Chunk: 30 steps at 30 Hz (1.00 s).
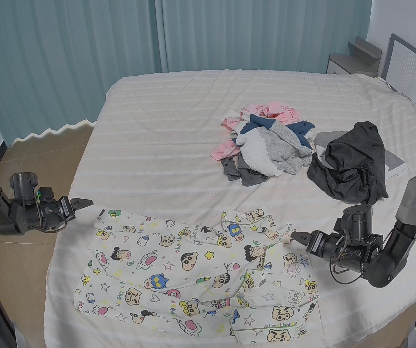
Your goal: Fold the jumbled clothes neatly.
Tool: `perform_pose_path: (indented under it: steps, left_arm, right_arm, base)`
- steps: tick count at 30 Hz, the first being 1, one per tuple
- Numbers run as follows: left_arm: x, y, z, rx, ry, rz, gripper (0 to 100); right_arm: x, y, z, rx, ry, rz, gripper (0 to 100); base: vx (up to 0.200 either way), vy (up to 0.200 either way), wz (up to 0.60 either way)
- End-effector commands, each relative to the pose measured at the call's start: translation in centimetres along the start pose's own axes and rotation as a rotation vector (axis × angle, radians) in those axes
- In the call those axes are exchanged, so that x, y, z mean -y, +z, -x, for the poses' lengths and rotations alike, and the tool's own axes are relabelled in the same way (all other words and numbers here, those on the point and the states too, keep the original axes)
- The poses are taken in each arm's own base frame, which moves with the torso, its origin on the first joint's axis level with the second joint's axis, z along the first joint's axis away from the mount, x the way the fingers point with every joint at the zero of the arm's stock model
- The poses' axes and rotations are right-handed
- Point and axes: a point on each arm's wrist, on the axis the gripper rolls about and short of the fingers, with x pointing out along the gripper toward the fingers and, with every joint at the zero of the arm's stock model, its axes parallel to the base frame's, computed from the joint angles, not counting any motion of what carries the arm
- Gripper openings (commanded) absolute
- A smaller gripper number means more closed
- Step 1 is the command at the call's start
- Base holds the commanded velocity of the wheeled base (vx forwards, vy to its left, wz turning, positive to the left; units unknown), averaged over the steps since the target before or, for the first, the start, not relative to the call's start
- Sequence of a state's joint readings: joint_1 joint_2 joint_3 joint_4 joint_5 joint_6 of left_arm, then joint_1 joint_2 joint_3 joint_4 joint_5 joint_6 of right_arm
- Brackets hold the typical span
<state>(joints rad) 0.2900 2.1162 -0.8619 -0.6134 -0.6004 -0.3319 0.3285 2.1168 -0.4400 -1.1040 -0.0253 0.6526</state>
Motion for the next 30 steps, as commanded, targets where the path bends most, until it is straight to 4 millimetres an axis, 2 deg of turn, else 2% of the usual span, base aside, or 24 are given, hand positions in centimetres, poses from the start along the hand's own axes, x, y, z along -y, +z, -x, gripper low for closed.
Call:
perform_pose_path:
  steps: [1,13,22,24,25,30]
  left_arm:
    - [-0.9,1.5,-5.3,-0.068,0.097,-0.225,100]
    - [-1.6,-1.6,-11.2,-0.174,0.052,-0.232,100]
    - [-1.3,-1.8,-11.7,-0.180,0.040,-0.233,100]
    - [-1.1,-1.9,-11.7,-0.181,0.040,-0.209,100]
    - [-1.1,-2.0,-11.8,-0.182,0.038,-0.198,0]
    - [-1.0,-1.9,-11.7,-0.178,0.039,-0.175,0]
  right_arm:
    - [-1.0,0.5,-1.8,-0.019,0.026,0.013,100]
    - [-0.5,-0.3,-2.9,-0.043,0.009,0.014,100]
    - [-0.7,-0.1,-3.3,-0.031,0.017,0.010,100]
    - [-0.4,0.1,-4.1,-0.024,0.010,0.005,100]
    - [-0.4,0.2,-4.4,-0.018,0.012,0.003,100]
    - [-0.3,0.4,-5.5,-0.007,0.013,0.003,100]
  base:
    - [0.000,0.000,0.00]
    - [0.000,0.000,0.00]
    - [0.000,0.000,0.00]
    - [0.000,0.000,0.00]
    - [0.000,0.000,0.00]
    - [0.000,0.000,0.00]
